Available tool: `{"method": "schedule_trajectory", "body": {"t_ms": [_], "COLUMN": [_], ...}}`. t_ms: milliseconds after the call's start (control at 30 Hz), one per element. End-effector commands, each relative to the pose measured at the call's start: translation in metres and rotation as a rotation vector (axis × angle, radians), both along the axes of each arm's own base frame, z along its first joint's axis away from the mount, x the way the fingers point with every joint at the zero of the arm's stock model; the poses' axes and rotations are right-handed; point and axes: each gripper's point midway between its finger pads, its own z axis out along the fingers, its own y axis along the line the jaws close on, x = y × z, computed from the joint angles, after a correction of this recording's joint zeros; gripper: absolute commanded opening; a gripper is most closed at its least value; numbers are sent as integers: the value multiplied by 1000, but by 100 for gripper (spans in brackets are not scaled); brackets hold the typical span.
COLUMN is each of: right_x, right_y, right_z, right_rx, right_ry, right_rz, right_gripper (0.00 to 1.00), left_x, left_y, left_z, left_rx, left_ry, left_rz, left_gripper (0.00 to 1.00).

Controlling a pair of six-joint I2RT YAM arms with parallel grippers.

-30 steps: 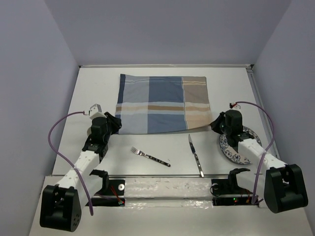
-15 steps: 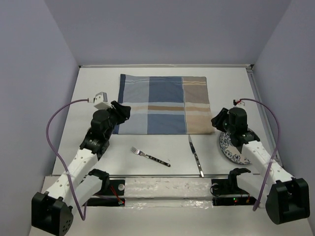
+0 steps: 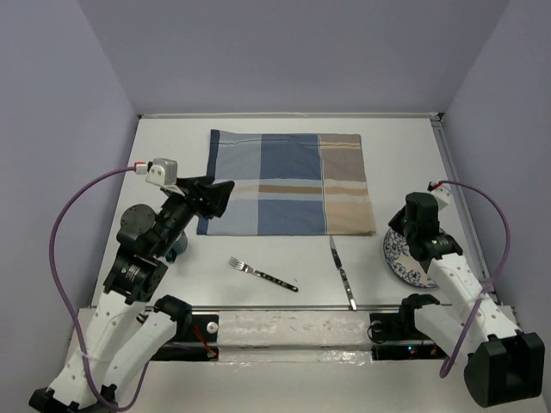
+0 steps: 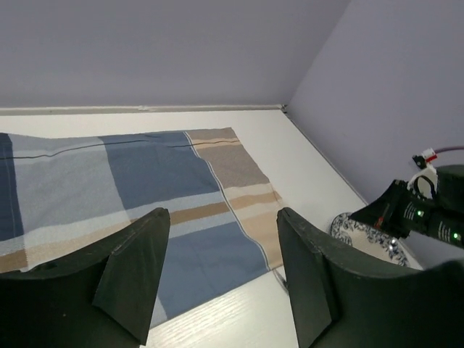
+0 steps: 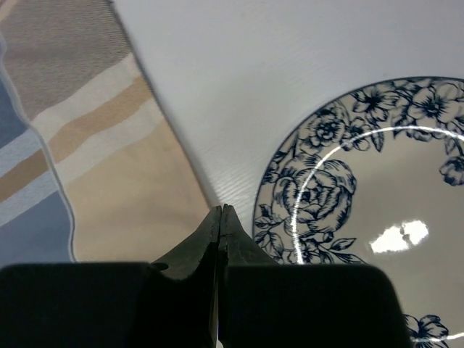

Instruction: Set the dinner table for one person

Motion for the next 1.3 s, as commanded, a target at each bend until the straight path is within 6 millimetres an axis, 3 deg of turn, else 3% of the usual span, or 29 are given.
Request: {"method": "schedule_trajectory", "body": {"t_ms": [0, 100, 133, 300, 567, 733, 833, 967, 1167, 1200, 1267], "right_x": [-3, -4, -3, -3, 13, 24, 37, 65, 142, 162, 177], "right_y": [-25, -30, -41, -56, -72, -72, -69, -70, -88, -93, -90], "right_z": [-5, -26, -28, -59, -80, -100, -96, -82, -51, -33, -36], "right_rx": [17, 61, 74, 150, 186, 234, 251, 269, 195, 178, 184], "right_ry": [74, 168, 182, 303, 341, 358, 296, 190, 35, -8, -1], "right_rz": [-151, -168, -202, -251, -289, -268, -244, -197, -120, -110, -63], "right_gripper": [0, 0, 0, 6, 5, 1, 0, 0, 0, 0, 0], "left_x": [-14, -19, -21, -32, -39, -42, -41, -38, -29, -27, -25], "left_y": [3, 3, 2, 2, 0, 2, 0, -1, 1, 0, 1], "left_z": [-18, -18, -20, -26, -29, -27, -27, -29, -37, -39, -40], "left_rx": [134, 161, 162, 158, 154, 144, 144, 148, 165, 168, 171], "left_ry": [-40, -67, -68, -68, -59, -68, -66, -57, -30, -22, -17], "left_rz": [-36, -24, -29, -30, -40, -40, -40, -38, -16, -15, -9], "left_gripper": [74, 81, 84, 87, 89, 90, 90, 91, 91, 91, 90]}}
